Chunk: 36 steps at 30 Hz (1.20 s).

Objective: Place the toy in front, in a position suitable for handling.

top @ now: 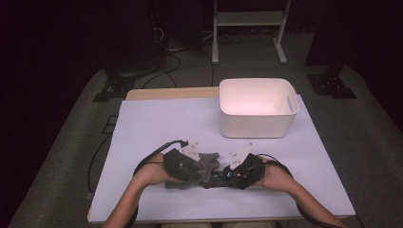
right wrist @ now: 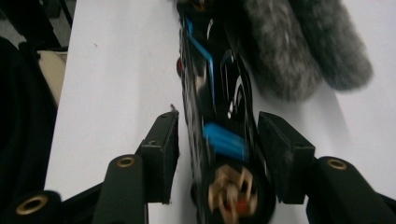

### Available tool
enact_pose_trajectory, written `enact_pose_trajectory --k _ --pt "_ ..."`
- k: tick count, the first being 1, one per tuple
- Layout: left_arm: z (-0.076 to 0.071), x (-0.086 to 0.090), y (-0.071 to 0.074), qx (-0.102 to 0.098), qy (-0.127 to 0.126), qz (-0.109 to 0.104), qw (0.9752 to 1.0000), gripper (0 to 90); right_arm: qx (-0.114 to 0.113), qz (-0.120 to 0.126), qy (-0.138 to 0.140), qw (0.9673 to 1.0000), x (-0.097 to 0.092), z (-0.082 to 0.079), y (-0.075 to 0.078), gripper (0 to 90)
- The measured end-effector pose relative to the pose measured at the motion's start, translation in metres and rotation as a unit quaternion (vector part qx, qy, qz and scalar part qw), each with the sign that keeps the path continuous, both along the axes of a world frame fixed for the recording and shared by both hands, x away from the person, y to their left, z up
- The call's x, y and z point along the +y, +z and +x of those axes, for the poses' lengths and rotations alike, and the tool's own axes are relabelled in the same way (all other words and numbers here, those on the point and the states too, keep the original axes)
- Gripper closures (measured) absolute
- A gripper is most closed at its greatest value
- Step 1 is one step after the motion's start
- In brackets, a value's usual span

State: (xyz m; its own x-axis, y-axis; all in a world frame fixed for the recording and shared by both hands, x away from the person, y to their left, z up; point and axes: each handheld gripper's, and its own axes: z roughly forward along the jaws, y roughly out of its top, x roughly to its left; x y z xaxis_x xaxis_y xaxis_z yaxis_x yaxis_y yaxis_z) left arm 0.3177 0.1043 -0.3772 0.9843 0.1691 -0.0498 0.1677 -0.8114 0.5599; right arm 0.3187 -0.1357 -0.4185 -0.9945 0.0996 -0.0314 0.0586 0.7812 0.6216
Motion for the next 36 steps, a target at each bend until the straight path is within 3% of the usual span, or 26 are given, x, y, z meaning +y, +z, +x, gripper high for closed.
enact_pose_trajectory --k 5,12,16,19,26,36 --pt "0.001 -0.006 -0.002 0.005 -0.006 -0.016 0.9998 76.2 -0.004 -0.022 0.012 0.9997 0.013 0.003 0.001 53.7" --pt "0.004 -0.005 -0.006 0.013 -0.008 -0.031 0.9994 76.2 -0.013 -0.037 0.014 0.9991 0.008 0.001 0.004 55.0" --pt "0.003 0.001 -0.009 0.014 -0.002 -0.026 0.9996 76.2 -0.013 -0.041 0.014 0.999 0.005 0.001 0.004 55.3" --pt "0.005 0.011 -0.022 0.025 0.013 -0.018 0.9994 76.1 -0.008 -0.045 0.01 0.9989 0.001 0.001 0.004 55.6" --pt "0.009 0.009 -0.031 0.038 0.014 -0.028 0.9988 76.2 -0.003 -0.059 0.007 0.9983 0.003 0.003 0.005 54.9" --pt "0.007 0.006 -0.032 0.037 0.015 -0.029 0.9988 76.3 0.001 -0.076 0.025 0.9968 0.036 0.007 0.008 53.1"
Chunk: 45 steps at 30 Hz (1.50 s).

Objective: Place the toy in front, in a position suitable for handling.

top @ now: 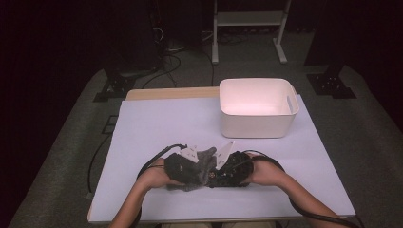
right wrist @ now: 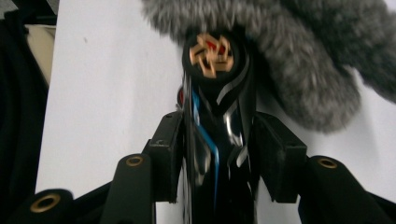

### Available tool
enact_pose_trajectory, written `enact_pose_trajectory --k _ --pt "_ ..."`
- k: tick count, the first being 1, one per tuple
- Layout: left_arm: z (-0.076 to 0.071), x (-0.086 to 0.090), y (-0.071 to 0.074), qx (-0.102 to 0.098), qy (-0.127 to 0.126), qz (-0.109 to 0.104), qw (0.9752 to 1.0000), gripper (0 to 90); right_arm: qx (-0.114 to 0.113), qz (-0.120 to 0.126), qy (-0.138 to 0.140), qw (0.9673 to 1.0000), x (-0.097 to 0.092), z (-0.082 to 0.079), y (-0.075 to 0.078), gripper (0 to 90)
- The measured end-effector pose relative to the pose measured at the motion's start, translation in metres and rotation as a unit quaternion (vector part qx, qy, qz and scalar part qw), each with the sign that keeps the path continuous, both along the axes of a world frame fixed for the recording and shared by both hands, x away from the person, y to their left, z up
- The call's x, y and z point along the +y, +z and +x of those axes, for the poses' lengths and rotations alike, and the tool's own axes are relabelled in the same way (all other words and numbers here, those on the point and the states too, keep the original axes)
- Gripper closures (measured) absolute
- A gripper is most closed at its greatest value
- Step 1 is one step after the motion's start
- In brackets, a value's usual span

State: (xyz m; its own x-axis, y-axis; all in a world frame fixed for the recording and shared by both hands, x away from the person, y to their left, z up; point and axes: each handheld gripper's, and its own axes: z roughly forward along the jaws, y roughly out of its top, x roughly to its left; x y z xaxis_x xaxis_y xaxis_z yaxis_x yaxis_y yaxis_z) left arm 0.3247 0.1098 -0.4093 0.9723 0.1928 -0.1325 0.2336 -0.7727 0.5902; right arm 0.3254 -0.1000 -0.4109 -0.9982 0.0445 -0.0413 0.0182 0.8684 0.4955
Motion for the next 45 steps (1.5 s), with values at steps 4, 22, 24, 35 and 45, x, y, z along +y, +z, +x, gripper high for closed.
enact_pose_trajectory --k 4,22,24,35,45 --pt "-0.001 0.0 0.0 -0.003 0.002 -0.001 1.0 76.5 -0.002 -0.008 0.011 0.9999 0.007 0.0 0.0 55.4" --pt "0.001 -0.003 0.062 -0.042 -0.006 -0.053 0.9977 77.5 -0.007 0.123 -0.024 0.9921 -0.014 0.001 0.023 56.9" --pt "0.001 -0.007 0.066 -0.046 -0.012 -0.052 0.9975 77.4 -0.011 0.137 -0.028 0.9901 -0.024 0.0 0.024 56.9" --pt "0.002 -0.013 0.052 -0.036 -0.016 -0.034 0.9986 77.3 -0.02 0.144 -0.04 0.9885 -0.046 -0.008 0.028 57.1" --pt "0.002 -0.011 0.078 -0.053 -0.021 -0.059 0.9966 77.4 -0.007 0.192 -0.041 0.9804 -0.042 -0.005 0.029 57.0"
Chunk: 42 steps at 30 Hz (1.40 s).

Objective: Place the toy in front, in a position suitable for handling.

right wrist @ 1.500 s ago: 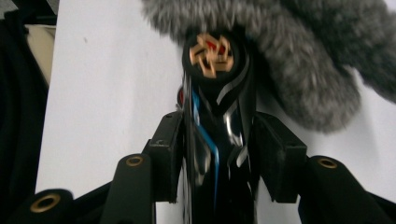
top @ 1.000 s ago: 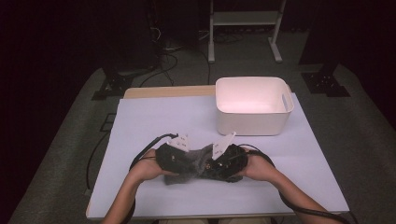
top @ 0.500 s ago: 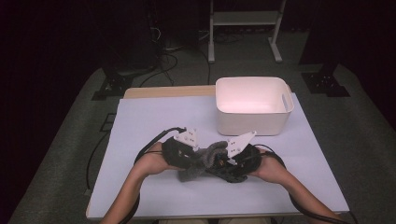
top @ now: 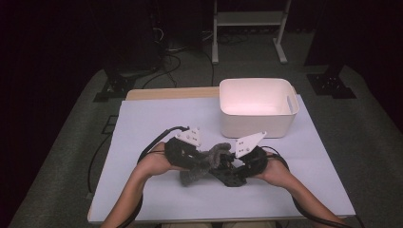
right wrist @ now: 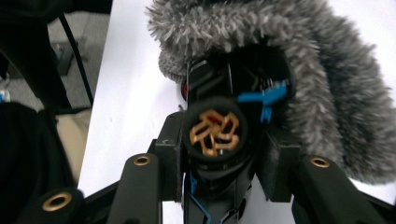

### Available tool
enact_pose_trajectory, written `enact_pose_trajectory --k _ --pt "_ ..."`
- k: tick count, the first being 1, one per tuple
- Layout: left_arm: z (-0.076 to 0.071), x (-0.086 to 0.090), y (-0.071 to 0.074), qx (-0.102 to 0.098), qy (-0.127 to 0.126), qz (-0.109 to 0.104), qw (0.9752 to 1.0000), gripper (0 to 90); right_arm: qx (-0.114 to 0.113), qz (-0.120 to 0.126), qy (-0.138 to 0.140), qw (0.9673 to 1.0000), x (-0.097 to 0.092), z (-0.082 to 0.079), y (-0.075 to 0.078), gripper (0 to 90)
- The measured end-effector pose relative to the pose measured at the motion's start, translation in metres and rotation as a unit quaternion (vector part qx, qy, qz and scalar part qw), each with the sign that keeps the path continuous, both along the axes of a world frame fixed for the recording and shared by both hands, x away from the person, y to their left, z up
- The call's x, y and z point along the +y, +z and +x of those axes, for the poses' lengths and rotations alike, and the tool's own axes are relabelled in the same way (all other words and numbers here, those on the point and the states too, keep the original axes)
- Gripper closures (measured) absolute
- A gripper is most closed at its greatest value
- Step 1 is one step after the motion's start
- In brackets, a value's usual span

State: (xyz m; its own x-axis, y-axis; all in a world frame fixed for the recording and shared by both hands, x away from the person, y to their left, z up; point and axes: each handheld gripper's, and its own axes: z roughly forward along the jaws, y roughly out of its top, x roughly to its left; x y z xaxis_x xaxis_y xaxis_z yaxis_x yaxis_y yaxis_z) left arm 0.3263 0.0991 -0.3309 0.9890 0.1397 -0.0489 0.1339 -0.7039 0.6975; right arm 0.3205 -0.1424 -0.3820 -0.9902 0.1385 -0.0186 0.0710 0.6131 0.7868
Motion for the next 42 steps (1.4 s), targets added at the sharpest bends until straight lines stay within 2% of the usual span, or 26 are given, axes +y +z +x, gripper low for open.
enact_pose_trajectory --k 1,4,5,6,13,19,24,29,30,35,37,38,40,42 --pt "-0.003 0.002 0.009 -0.01 -0.003 -0.006 0.9999 77.4 0.0 0.01 0.004 0.9999 0.006 0.0 0.002 56.7" --pt "-0.007 0.004 0.019 -0.015 -0.008 -0.02 0.9997 77.4 0.008 0.026 0.015 0.9995 0.014 0.0 0.004 56.8" --pt "-0.007 0.004 0.019 -0.015 -0.008 -0.02 0.9997 77.4 0.008 0.026 0.015 0.9995 0.014 0.0 0.004 56.8" --pt "-0.008 0.003 0.019 -0.019 -0.009 -0.008 0.9998 77.4 0.003 0.022 0.02 0.9995 0.018 -0.001 0.004 56.8" --pt "-0.006 0.005 0.014 -0.014 -0.006 -0.016 0.9998 77.2 0.0 0.012 0.014 0.9998 0.012 -0.002 0.007 56.9" --pt "-0.004 0.008 0.005 -0.005 0.002 0.001 1.0 77.2 0.001 0.009 0.008 0.9999 0.001 -0.002 0.008 56.8" --pt "-0.001 0.007 -0.002 0.005 0.001 -0.01 0.9999 77.3 0.009 0.018 0.002 0.9998 -0.005 -0.003 0.006 56.8" --pt "0.0 0.011 0.005 0.002 0.007 -0.009 0.9999 77.5 0.009 0.016 0.003 0.9998 0.002 0.0 0.008 56.9" --pt "0.0 0.013 0.008 0.0 0.009 -0.013 0.9999 77.5 0.003 0.018 0.003 0.9998 0.004 0.0 0.009 56.8" --pt "-0.001 0.02 0.015 -0.004 0.009 -0.011 0.9999 77.4 0.008 0.026 0.013 0.9995 0.016 0.004 0.011 56.8" --pt "-0.003 0.019 0.011 -0.002 0.008 -0.01 0.9999 77.4 0.01 0.017 0.016 0.9997 0.018 0.003 0.009 56.6" --pt "-0.002 0.019 0.01 0.001 0.007 -0.018 0.9998 77.4 0.009 0.015 0.016 0.9997 0.017 0.003 0.009 56.5" --pt "-0.002 0.018 0.009 0.003 0.005 -0.021 0.9998 77.4 0.01 0.012 0.015 0.9998 0.016 0.003 0.01 56.6" --pt "-0.002 0.009 0.005 0.005 -0.005 -0.024 0.9997 77.4 0.011 0.0 0.014 0.9998 0.01 0.002 0.013 54.5"
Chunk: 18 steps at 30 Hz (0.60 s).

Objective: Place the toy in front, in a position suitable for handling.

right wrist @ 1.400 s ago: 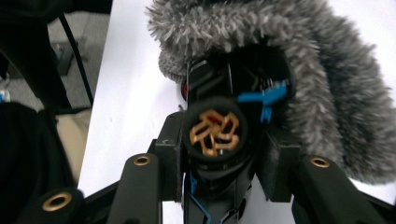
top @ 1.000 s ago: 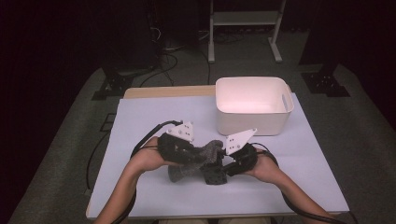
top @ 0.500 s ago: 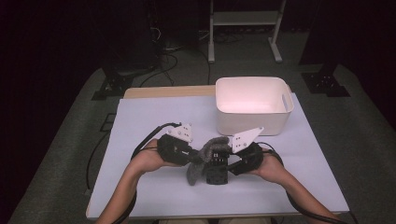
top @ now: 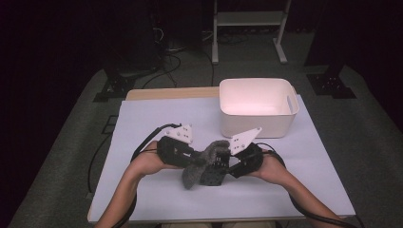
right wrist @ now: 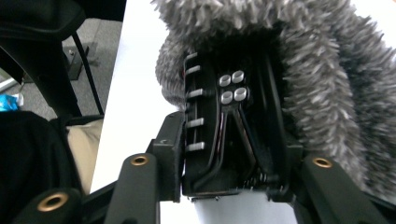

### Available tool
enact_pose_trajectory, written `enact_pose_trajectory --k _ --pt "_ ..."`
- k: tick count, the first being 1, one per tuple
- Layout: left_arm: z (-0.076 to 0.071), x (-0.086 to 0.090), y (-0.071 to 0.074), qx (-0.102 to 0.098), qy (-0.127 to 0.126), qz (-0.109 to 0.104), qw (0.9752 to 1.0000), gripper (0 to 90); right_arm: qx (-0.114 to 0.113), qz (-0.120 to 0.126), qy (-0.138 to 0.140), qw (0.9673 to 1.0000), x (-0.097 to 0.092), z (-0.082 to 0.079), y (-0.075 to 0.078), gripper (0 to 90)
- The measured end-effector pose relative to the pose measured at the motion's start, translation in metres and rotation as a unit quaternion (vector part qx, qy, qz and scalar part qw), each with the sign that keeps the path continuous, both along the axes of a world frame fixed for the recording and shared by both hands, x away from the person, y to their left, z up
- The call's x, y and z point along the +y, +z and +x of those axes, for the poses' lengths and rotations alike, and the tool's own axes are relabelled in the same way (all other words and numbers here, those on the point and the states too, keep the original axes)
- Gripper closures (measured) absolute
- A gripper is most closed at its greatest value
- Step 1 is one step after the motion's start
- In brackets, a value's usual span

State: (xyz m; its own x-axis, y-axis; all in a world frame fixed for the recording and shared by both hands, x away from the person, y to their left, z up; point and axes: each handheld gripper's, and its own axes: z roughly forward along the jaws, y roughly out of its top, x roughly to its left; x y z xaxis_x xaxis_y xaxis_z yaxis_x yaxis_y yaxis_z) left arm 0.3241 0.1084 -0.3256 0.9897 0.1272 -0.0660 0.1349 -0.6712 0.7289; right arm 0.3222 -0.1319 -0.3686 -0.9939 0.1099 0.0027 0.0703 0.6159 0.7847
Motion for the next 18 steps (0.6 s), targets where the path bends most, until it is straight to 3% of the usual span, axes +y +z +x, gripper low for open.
enact_pose_trajectory --k 3,8,13,18 --pt "-0.001 -0.014 -0.006 0.003 -0.015 0.007 0.9999 77.3 0.0 0.0 -0.001 1.0 -0.007 -0.001 0.008 53.8" --pt "0.001 -0.026 -0.012 0.012 -0.026 0.001 0.9996 77.3 -0.017 -0.03 0.002 0.9994 -0.016 -0.006 0.011 56.9" --pt "0.003 -0.04 -0.03 0.019 -0.026 0.035 0.9989 77.2 -0.01 -0.042 -0.008 0.999 -0.034 -0.009 0.006 57.0" --pt "0.004 -0.049 -0.039 0.022 -0.029 0.049 0.9981 77.3 -0.002 -0.041 -0.014 0.9991 -0.05 -0.009 -0.003 57.0"
